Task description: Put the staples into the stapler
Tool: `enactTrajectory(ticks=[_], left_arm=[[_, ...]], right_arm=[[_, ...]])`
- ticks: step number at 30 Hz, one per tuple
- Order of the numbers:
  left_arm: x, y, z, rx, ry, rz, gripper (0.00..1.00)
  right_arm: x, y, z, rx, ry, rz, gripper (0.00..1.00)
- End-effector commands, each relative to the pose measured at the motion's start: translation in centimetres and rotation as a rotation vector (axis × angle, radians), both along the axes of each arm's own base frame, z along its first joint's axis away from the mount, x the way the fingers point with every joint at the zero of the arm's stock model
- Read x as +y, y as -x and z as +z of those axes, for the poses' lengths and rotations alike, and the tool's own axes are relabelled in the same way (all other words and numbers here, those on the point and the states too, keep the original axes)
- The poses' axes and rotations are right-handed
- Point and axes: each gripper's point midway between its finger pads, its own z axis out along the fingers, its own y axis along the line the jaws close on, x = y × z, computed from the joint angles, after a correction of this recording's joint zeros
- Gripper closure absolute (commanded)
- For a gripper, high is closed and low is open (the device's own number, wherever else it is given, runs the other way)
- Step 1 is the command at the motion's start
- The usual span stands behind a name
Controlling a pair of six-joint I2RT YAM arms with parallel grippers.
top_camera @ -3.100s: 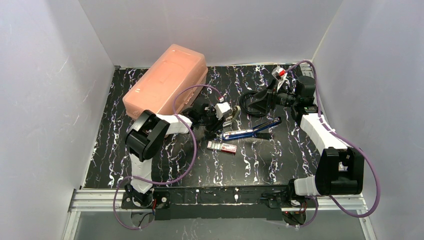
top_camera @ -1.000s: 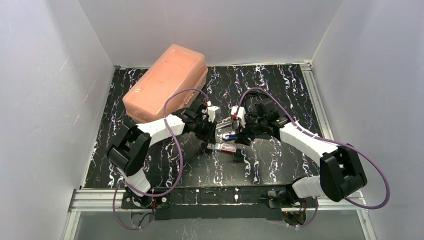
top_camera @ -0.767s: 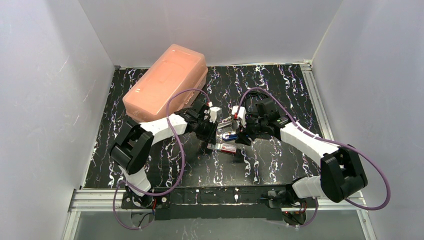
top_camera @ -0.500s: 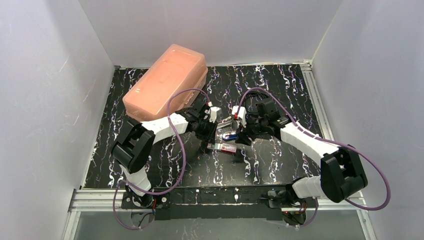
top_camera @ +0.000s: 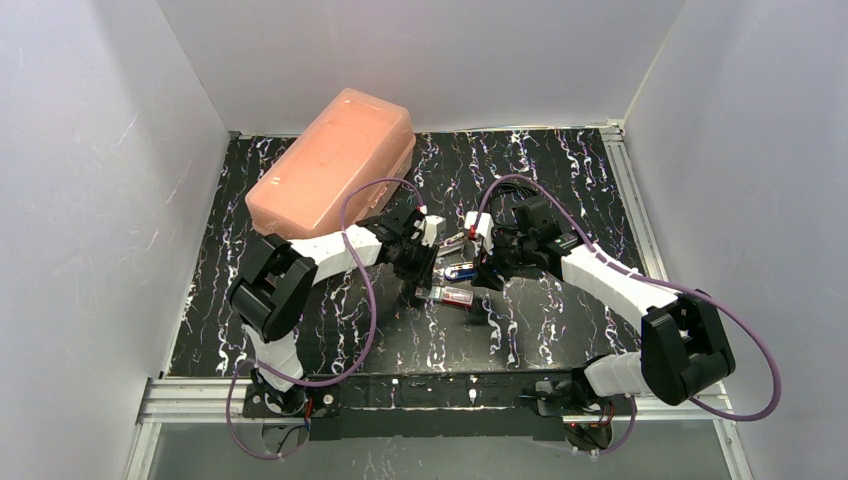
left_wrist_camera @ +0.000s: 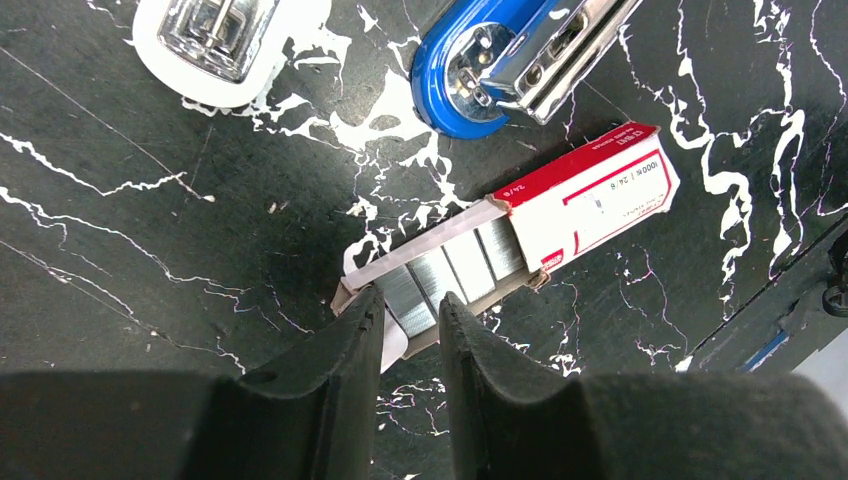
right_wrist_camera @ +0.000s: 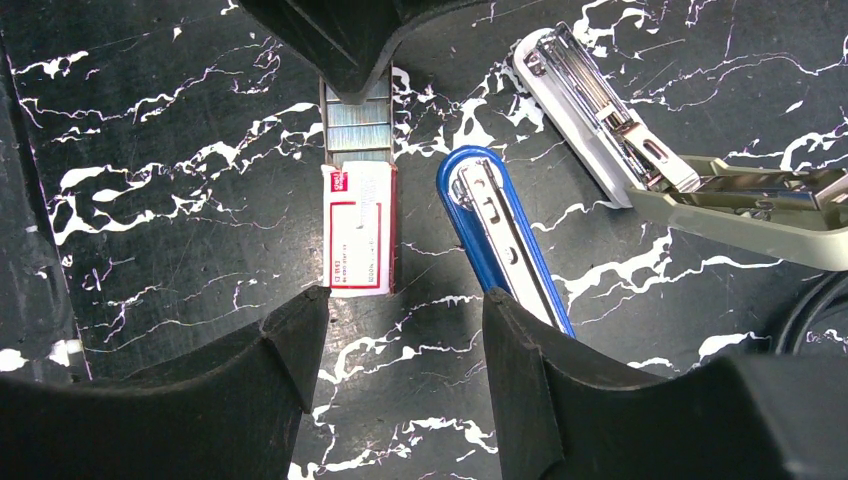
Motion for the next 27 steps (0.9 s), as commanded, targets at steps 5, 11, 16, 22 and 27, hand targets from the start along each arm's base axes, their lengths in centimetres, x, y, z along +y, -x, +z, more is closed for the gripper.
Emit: enactTrajectory(ticks=[5,11,16,22,27], left_arm=[[0.21,0.03,0.27,-0.002,-0.033,0.005,0.74],[0.18,0.20,0.07,-0.007,-0.051,0.003,0.76],[0.32,0.12,-0.08,-0.009,-0.060,0.005,0.79],[0.54,0.12,-0.27,-0.017,-0.073,0.003,0.82],[0.79,0.07,-0.38,-0.025,-0.086,0.006,0.83]], right_arm=[[-0.20,-0.31,0.87,-0.039,-0.012,0.002,0.35],[-0.20,-0.30,0.82,-0.040,-0.011,0.003,0.35],[-0.27,-0.30,0.82,-0.040,-0.010,0.003,0.35],[-0.25,-0.29,0.80,-0.040,-0.010,0.006,0.35],[-0.22,-0.24,0.77,-0.037,-0.010,0.007,0.35]])
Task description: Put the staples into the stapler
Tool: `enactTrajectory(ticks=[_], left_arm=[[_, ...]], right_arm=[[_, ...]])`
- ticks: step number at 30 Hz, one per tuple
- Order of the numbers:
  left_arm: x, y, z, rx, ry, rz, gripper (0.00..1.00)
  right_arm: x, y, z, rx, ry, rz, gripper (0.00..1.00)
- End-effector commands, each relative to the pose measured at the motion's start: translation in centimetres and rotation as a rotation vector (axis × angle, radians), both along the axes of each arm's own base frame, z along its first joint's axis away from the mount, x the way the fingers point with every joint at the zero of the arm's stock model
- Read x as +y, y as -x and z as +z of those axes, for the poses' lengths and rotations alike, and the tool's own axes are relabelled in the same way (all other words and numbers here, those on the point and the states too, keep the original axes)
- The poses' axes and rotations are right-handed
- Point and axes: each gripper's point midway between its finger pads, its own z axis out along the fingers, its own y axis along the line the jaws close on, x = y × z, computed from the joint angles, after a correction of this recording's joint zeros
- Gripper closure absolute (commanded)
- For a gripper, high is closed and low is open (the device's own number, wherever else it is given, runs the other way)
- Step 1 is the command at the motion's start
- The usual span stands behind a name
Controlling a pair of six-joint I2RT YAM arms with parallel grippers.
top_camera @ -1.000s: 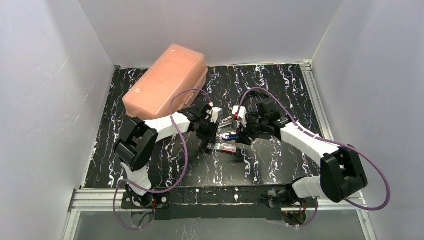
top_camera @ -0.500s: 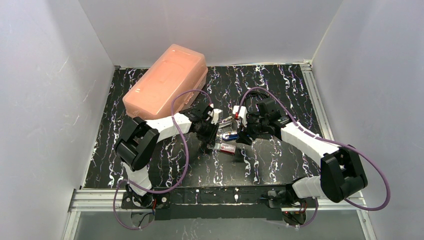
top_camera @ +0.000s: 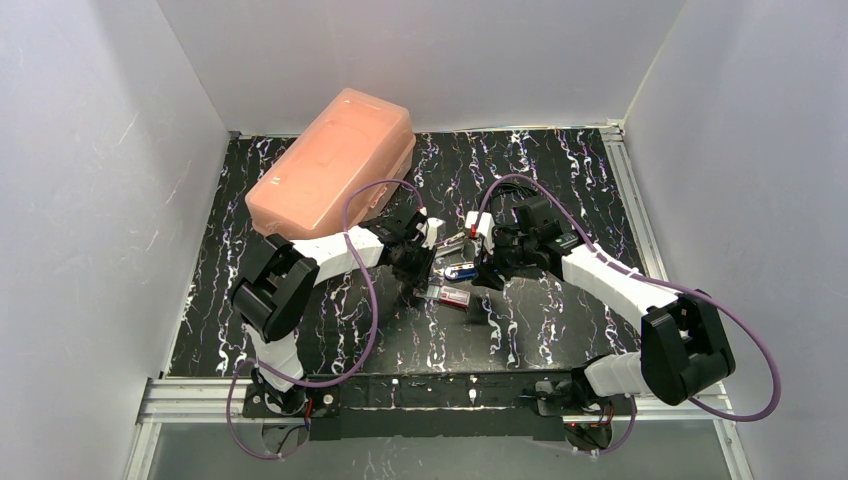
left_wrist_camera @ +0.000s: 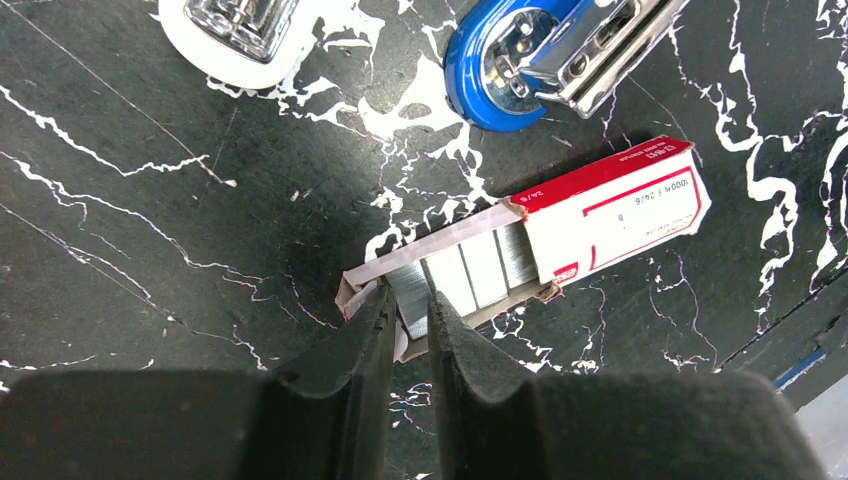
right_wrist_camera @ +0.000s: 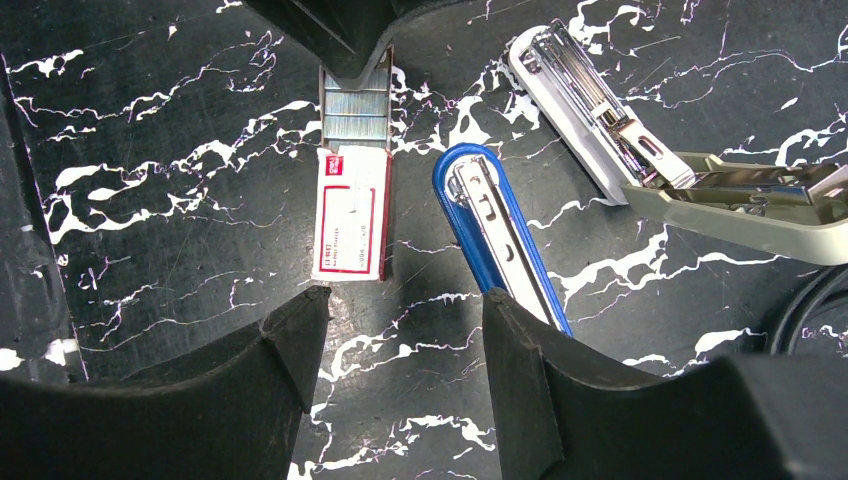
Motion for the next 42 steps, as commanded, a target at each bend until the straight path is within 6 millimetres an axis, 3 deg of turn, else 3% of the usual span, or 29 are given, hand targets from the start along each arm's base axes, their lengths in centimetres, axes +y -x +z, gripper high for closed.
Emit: enactTrajectory(ticks=[1,27,38,42], left_arm=[[0.3,-0.1,0.2,-0.015,-0.033,-0.005,0.83],[1.9,-0.6,-0.4,-0.104,-0.153,0.008,0.84],[1.9,-0.6,-0.5,-0.096,-0.157,0.016,0.73],[2.1,-0.7,-0.4,-0.107,-0.163,0.016,0.74]], right_arm=[[-0.1,-0.1,0.8,-0.036,-0.012,0.011,0.35],[0.0,0.0,0.8,-0.037,-0.012,0.016,0.35],[-0.1,-0.1,0.9,-0.041,-0.012,0.014,0.34],[-0.1,-0.1,0.9,-0.042,-0.011,0.015,0.34]])
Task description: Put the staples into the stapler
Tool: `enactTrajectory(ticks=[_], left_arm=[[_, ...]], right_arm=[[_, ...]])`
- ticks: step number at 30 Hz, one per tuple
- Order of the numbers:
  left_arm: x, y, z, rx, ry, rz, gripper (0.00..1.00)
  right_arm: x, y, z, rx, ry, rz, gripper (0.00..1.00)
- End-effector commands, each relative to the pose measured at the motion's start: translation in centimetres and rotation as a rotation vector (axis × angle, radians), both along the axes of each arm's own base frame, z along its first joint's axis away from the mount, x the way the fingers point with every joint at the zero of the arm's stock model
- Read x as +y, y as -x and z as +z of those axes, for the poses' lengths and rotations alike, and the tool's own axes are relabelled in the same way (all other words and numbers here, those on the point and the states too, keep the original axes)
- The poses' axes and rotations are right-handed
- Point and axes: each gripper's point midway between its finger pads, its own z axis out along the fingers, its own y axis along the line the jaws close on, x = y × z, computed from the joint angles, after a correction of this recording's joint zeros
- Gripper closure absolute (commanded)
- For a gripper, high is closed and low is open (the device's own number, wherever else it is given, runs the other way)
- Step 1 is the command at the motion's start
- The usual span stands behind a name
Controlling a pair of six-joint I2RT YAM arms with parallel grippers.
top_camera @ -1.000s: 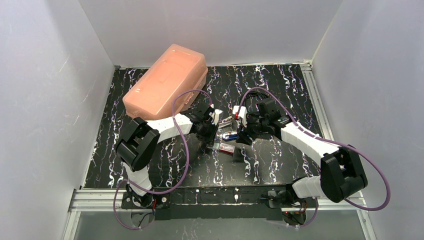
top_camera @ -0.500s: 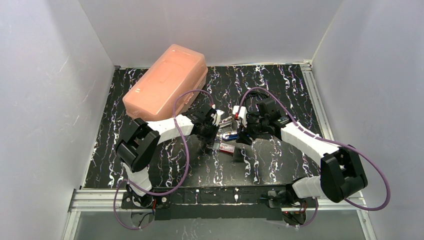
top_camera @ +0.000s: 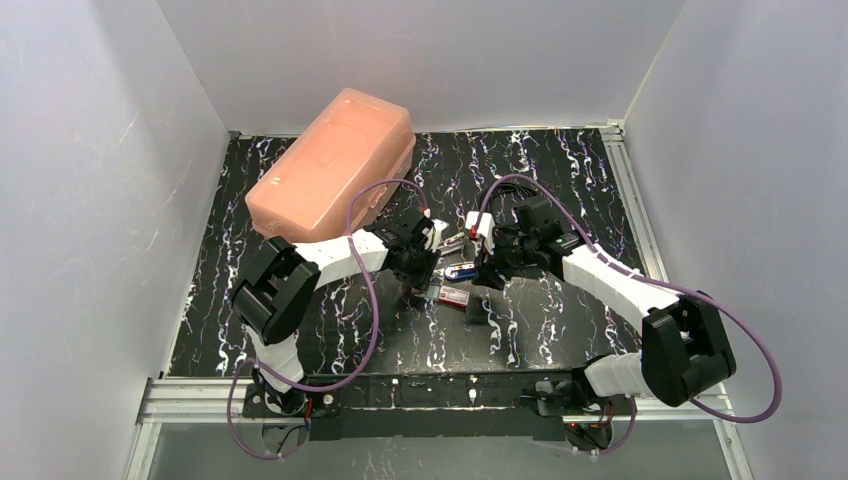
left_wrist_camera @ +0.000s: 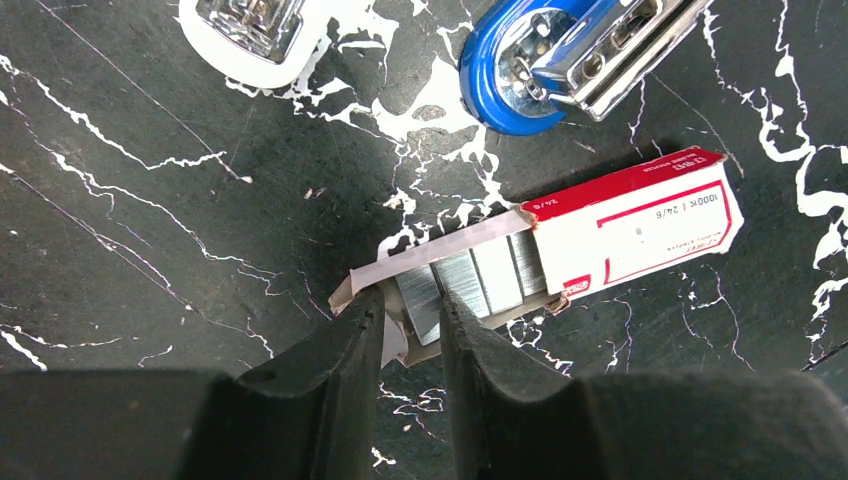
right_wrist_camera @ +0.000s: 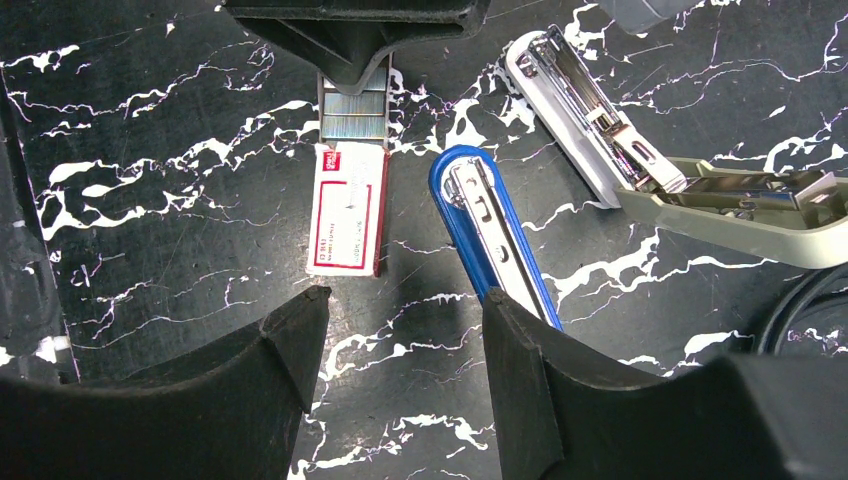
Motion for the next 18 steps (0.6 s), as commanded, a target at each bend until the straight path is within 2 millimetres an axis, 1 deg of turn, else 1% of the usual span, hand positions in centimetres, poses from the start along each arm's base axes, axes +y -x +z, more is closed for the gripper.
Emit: enactTrajectory(ticks=[1,9,18], left_arm=[[1.5,-0.1,0.1,-0.025,-0.070,0.007,0.76],[1.3,-0.1,0.7,-0.035,-0.045,0.003,0.86],[1.2,-0.3,1.3,-0.052,-0.022,0.003,0.87]], right_arm=[[-0.1,0.0,0.7,-0.021,-0.011,0.004,0.34],[-0.2,0.0,0.5,-0.017,-0.007,0.005,0.34],[-0.2,0.0,0.5,-0.015,-0.007,0.006,0.34]])
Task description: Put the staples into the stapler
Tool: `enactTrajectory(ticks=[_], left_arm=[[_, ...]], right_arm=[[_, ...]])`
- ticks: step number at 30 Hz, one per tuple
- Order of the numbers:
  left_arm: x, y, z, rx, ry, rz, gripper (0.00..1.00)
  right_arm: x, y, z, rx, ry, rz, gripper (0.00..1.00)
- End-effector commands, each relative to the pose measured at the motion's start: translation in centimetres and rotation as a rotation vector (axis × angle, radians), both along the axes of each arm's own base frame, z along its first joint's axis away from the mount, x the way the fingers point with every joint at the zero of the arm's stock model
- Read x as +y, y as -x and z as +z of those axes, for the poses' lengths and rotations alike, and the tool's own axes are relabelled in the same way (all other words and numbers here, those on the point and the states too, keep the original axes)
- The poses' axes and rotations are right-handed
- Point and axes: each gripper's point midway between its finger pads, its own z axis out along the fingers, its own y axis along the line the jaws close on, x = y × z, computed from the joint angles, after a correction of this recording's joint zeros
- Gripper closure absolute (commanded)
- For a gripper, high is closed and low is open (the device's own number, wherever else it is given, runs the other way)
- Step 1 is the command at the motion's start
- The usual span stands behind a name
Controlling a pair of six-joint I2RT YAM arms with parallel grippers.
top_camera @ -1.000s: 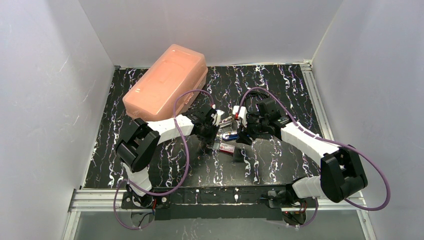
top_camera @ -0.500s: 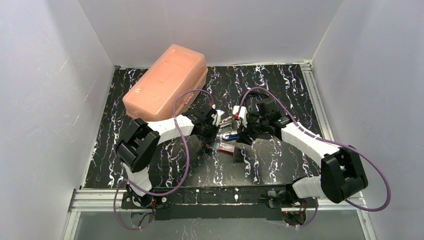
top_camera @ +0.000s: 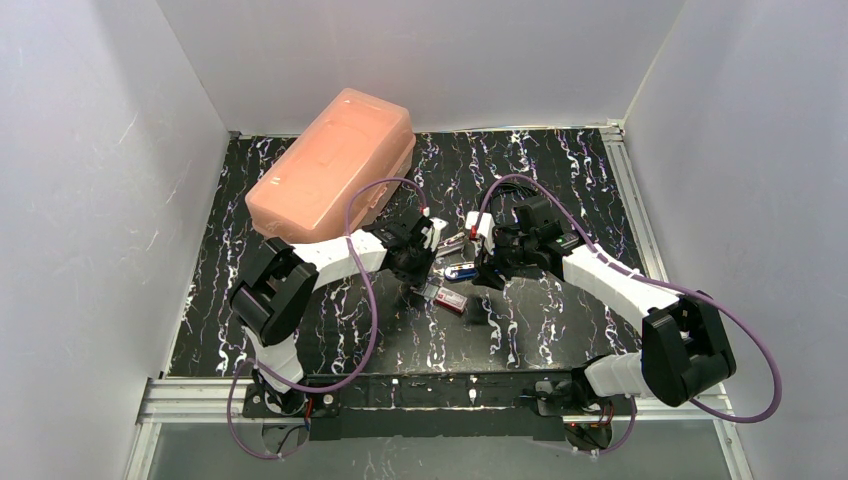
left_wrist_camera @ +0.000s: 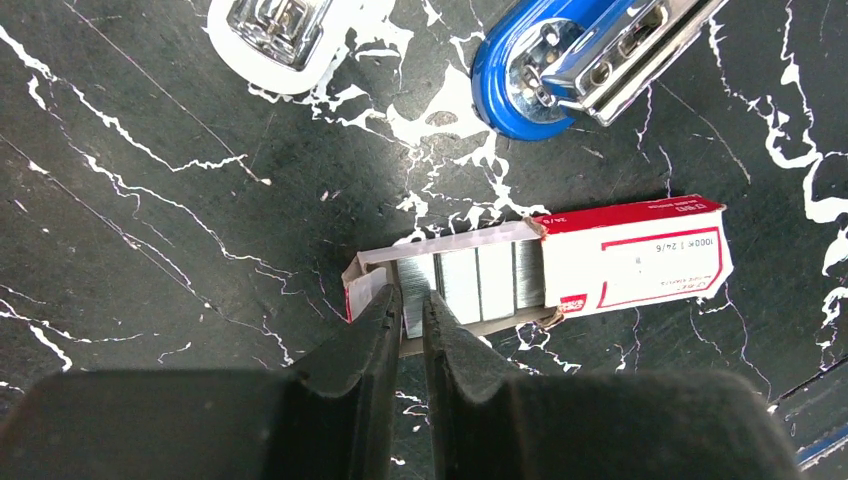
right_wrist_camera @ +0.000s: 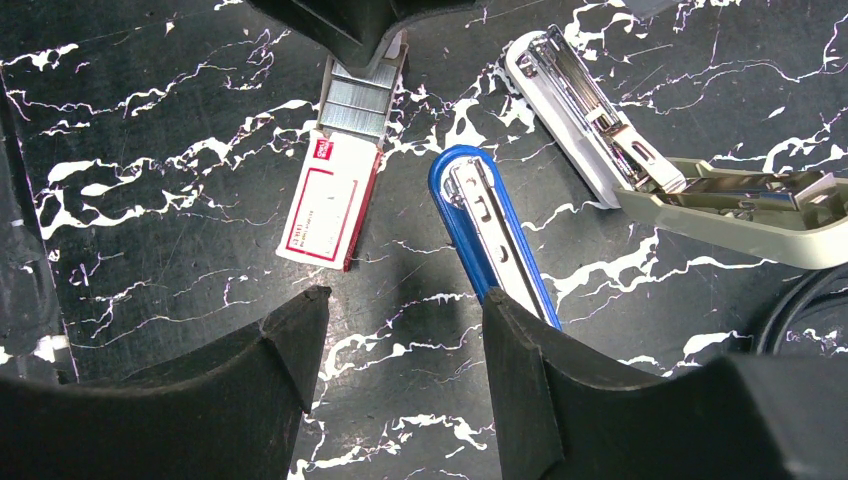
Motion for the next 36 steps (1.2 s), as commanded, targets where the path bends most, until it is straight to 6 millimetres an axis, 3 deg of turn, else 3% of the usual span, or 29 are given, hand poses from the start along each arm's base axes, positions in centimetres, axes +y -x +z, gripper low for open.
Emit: enactTrajectory(ticks=[1,13,26,36], left_arm=[[1.1,0.0,1.0,-0.028,-0.019,0.001,0.87],[0.7,0.2,1.1,-0.008,-0.007,-0.006,0.73],[1.1,0.1,0.6,-0.020,-0.026,-0.018,0.82],[1.5,-0.1,0.2,-0.032,-0.053,-0.022,0.81]], right_arm=[[-0.2,0.0,0.4,-0.012,-0.007,0.004,0.34],[-0.2,0.1,0.4,-0.008,-0.006,0.004,0.34],[-0.2,0.1,0.3,-0.007,-0.006,0.008,0.34],[-0.2,0.2,0.2,-0.002,-0.004,0.009,0.34]])
